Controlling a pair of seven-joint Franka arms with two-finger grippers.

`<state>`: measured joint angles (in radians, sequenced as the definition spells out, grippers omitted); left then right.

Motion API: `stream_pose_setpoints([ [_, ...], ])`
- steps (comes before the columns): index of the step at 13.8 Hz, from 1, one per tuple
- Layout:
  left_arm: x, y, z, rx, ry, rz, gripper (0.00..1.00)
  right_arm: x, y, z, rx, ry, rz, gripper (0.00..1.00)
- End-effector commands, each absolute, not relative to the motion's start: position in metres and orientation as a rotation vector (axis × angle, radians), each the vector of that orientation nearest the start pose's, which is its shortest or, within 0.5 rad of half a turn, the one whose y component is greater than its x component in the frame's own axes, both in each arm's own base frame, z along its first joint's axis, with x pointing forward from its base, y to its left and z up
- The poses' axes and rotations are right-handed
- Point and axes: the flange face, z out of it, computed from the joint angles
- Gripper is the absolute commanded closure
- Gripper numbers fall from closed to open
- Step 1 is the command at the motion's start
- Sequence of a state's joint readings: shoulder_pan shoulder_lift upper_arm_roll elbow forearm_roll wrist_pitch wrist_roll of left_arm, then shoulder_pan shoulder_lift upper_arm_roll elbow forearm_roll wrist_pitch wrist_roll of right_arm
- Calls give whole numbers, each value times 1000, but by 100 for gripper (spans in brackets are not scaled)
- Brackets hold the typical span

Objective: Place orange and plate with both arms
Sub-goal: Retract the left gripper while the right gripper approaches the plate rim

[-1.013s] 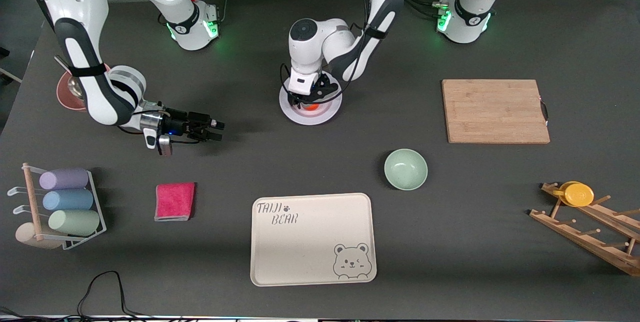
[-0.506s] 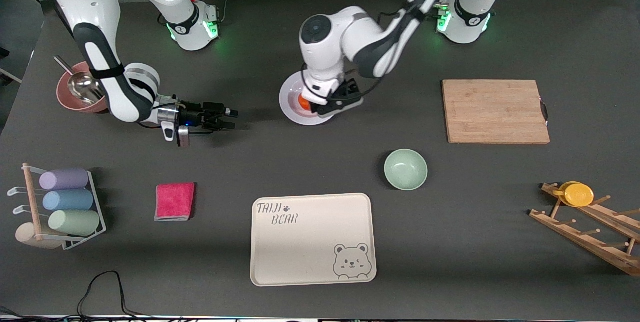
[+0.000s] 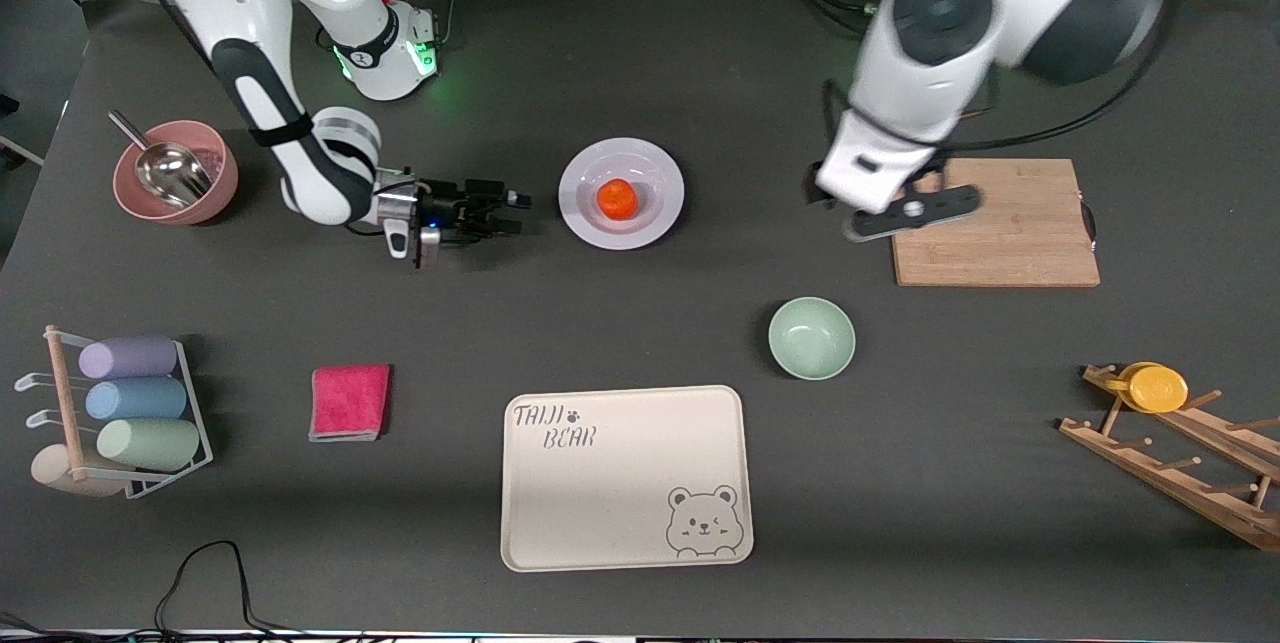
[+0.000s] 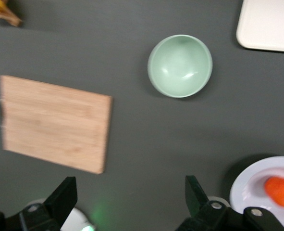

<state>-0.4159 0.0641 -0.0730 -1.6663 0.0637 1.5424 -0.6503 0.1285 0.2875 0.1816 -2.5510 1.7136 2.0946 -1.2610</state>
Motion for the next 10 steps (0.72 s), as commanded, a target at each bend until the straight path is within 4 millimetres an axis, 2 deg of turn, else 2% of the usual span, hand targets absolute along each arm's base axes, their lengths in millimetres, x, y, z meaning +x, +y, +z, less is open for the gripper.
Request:
stream_pose_setpoints([
  [1, 509, -227, 576, -2967, -174, 226, 0, 363, 197, 156, -1981, -16, -38, 31],
  [2, 512, -204, 589, -2986, -217, 211, 0, 360, 198, 152, -1982, -17, -30, 43],
  [3, 511, -189, 595, -2990, -161, 222, 0, 358, 197, 147, -1983, -49, -45, 49],
  [4, 512, -167, 603, -2998, -97, 230, 0, 353, 196, 138, -1985, -78, -53, 52],
  [5, 516, -139, 610, -3013, -49, 231, 0, 350, 195, 131, -1984, -114, -67, 60],
  [6, 517, -118, 615, -3019, -2, 243, 0, 348, 193, 127, -1980, -126, -73, 61],
  [9, 514, -86, 623, -3031, -44, 251, 0, 343, 192, 125, -1971, -129, -69, 61],
  [10, 515, -77, 623, -3035, -49, 261, 0, 341, 190, 124, -1959, -146, -84, 67],
])
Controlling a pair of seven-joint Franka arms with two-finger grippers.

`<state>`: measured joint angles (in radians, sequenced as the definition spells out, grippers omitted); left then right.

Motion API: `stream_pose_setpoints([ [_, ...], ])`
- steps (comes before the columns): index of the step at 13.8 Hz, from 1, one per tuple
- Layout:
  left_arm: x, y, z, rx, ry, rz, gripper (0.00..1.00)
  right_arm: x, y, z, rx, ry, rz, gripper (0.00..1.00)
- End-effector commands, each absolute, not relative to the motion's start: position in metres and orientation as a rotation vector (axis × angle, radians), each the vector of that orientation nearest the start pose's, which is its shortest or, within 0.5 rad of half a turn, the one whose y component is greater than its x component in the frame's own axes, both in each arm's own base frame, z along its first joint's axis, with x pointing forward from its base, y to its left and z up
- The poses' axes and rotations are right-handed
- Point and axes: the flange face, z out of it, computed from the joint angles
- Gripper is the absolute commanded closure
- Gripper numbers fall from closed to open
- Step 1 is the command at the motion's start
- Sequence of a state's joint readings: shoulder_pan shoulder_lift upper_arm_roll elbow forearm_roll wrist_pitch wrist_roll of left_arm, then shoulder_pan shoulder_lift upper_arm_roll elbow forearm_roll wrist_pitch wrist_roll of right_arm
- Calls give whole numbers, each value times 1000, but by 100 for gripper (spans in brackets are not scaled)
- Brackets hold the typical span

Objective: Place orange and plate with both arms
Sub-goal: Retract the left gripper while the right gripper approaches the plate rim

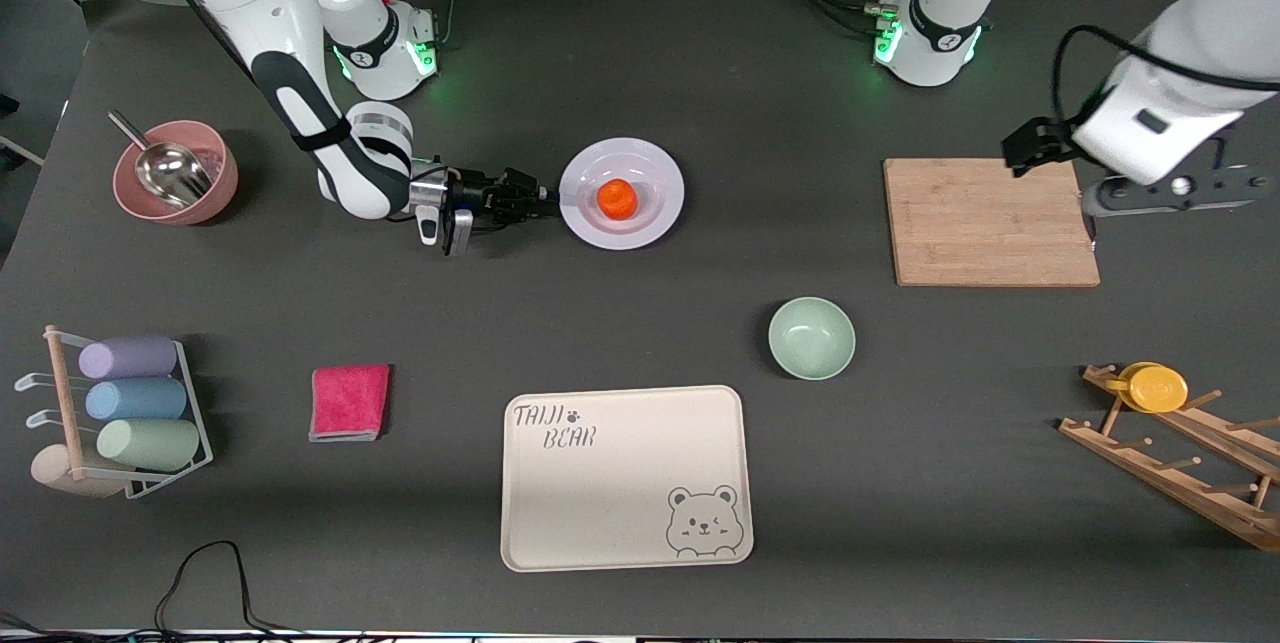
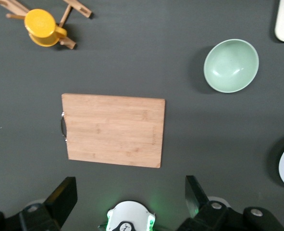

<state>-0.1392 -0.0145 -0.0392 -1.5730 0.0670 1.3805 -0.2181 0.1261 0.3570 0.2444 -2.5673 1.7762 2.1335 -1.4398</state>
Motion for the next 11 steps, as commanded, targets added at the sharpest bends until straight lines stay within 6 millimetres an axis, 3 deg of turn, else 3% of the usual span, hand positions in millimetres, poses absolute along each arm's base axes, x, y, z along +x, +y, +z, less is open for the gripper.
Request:
stream_pose_setpoints([
  [1, 512, -71, 626, -3038, -33, 257, 0, 337, 188, 121, -1946, -138, -77, 68],
  [6, 495, -42, 644, -3053, 50, 240, 0, 328, 178, 104, -1932, -148, -88, 71],
  [8, 491, -34, 645, -3045, 32, 185, 0, 326, 178, 100, -1933, -146, -80, 71],
  [10, 483, -5, 639, -3058, -42, 152, 0, 321, 178, 94, -1935, -148, -73, 71],
  [11, 474, -3, 639, -3065, -40, 102, 0, 319, 178, 90, -1936, -141, -63, 71],
])
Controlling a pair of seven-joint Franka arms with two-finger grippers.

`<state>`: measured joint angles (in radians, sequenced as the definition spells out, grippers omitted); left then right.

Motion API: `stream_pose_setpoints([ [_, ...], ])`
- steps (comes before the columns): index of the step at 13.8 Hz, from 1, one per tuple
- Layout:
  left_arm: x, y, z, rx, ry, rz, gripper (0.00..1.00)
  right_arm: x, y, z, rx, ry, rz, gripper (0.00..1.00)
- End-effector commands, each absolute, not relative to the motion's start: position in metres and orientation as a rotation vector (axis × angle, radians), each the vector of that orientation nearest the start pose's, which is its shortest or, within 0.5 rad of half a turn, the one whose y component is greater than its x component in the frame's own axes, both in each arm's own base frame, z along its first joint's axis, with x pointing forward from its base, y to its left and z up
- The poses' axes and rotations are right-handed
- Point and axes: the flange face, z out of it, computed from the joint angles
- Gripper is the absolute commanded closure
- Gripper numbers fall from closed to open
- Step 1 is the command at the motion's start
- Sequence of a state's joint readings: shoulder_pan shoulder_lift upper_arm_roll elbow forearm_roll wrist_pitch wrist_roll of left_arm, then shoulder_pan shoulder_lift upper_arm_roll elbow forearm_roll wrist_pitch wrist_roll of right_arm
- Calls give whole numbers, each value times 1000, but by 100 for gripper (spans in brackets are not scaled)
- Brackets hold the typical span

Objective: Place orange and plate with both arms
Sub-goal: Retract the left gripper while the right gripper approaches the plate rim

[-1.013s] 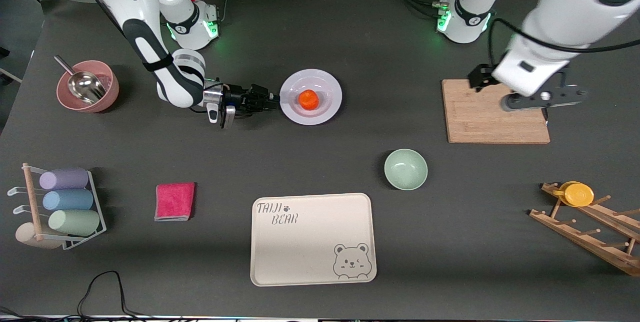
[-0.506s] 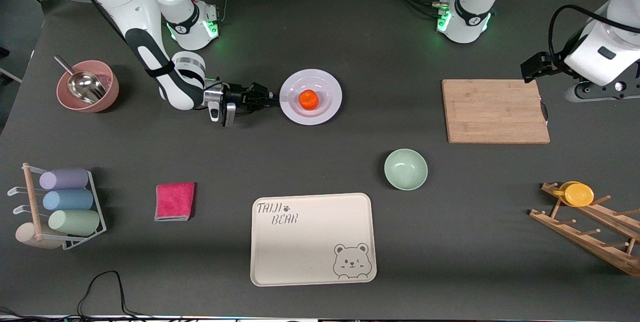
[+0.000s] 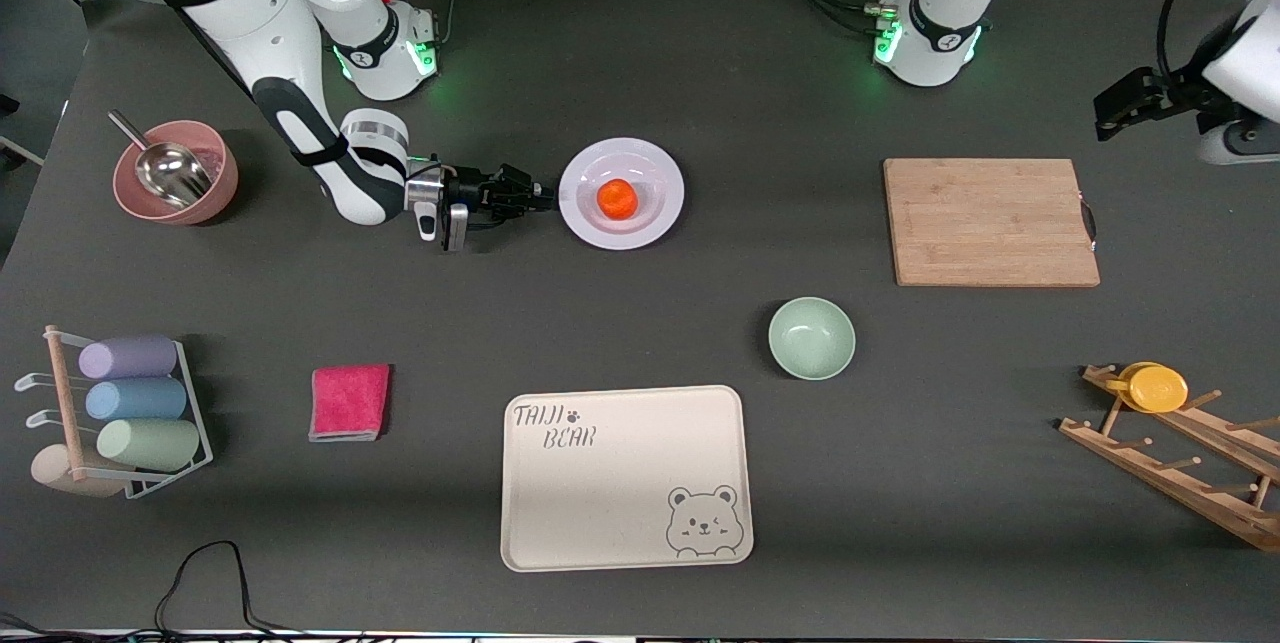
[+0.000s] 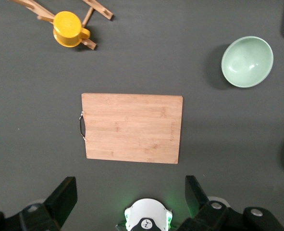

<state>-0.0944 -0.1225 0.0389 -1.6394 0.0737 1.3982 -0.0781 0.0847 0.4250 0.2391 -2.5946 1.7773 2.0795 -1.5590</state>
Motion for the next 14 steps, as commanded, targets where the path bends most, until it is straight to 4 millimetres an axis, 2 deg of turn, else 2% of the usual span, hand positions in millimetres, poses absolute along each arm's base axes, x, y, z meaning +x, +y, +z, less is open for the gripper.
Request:
stream_pose_setpoints([
  [1, 464, 1, 635, -3072, -42, 60, 0, 317, 179, 88, -1936, -136, -58, 71],
  [2, 457, 12, 631, -3082, -49, 33, 0, 316, 181, 86, -1936, -127, -66, 70],
  [4, 456, 27, 632, -3100, -4, 19, 0, 315, 181, 83, -1936, -108, -68, 70],
  [8, 456, 28, 634, -3101, 3, 14, 0, 315, 184, 84, -1933, -96, -74, 70],
  [12, 459, 29, 628, -3104, 0, 26, 0, 311, 201, 85, -1923, -81, -78, 70],
  [14, 463, 27, 624, -3102, 7, 38, 0, 310, 203, 86, -1922, -85, -75, 70],
])
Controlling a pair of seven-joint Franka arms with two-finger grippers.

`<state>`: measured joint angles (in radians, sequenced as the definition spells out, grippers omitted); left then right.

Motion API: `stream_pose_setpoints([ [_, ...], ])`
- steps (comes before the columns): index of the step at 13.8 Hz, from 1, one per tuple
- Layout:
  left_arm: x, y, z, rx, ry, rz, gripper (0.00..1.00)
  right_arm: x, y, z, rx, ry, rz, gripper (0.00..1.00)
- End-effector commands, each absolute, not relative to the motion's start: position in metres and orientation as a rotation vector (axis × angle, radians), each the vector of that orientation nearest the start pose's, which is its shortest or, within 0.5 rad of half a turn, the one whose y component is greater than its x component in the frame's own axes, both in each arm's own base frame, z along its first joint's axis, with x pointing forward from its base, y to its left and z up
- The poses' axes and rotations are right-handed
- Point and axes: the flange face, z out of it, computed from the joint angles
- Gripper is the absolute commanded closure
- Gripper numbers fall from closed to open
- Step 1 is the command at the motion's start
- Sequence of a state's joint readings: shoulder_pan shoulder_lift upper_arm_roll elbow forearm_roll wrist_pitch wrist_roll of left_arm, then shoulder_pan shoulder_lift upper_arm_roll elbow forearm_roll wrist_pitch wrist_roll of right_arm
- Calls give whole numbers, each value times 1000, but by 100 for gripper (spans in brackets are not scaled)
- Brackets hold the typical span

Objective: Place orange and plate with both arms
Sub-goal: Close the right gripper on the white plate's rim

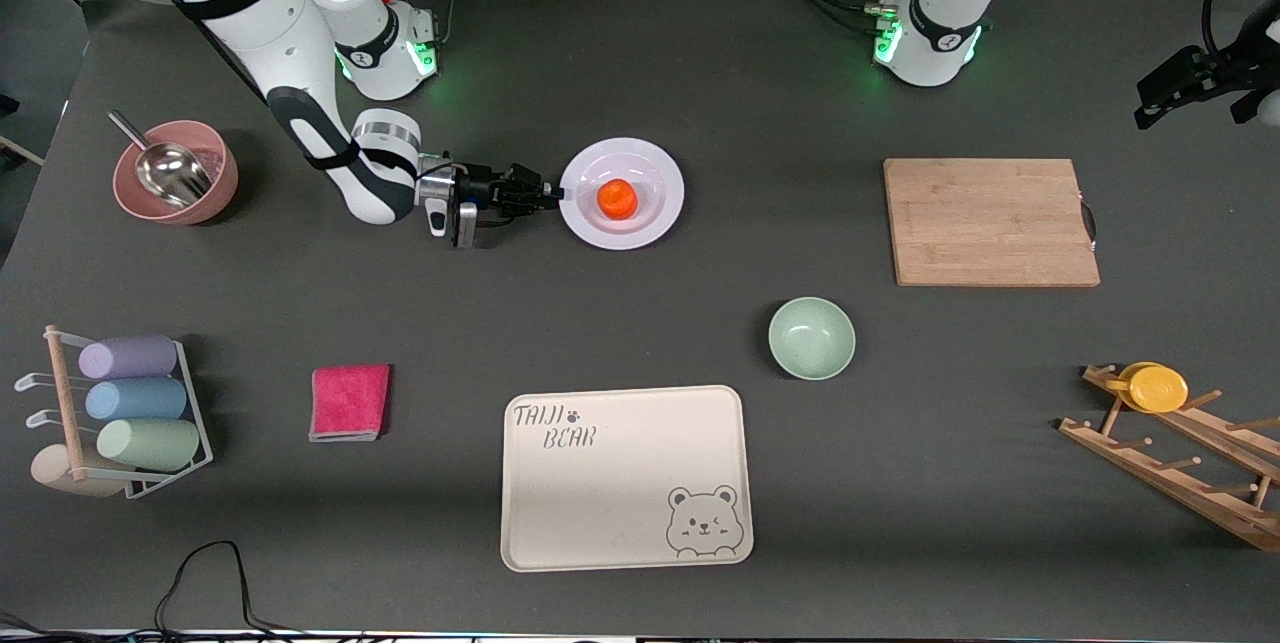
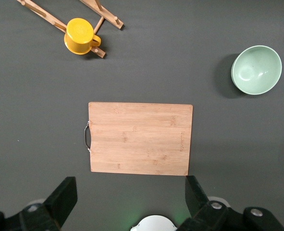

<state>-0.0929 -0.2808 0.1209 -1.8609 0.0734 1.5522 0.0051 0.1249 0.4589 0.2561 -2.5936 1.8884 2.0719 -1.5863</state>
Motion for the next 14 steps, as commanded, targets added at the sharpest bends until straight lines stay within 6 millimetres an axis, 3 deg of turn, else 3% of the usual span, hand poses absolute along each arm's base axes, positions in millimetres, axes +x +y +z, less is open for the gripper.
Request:
stream_pose_setpoints([
  [1, 462, 27, 624, -3102, 9, 47, 0, 310, 203, 85, -1922, -85, -75, 70],
  [4, 460, 22, 627, -3103, 34, 47, 0, 303, 214, 82, -1914, -84, -95, 72],
  [6, 460, 21, 625, -3101, 39, 66, 0, 302, 215, 81, -1912, -83, -101, 88],
  [9, 458, 21, 625, -3099, 40, 90, 0, 302, 215, 81, -1912, -83, -101, 98],
  [14, 454, 20, 626, -3100, 42, 102, 0, 307, 212, 84, -1908, -37, -88, 100],
])
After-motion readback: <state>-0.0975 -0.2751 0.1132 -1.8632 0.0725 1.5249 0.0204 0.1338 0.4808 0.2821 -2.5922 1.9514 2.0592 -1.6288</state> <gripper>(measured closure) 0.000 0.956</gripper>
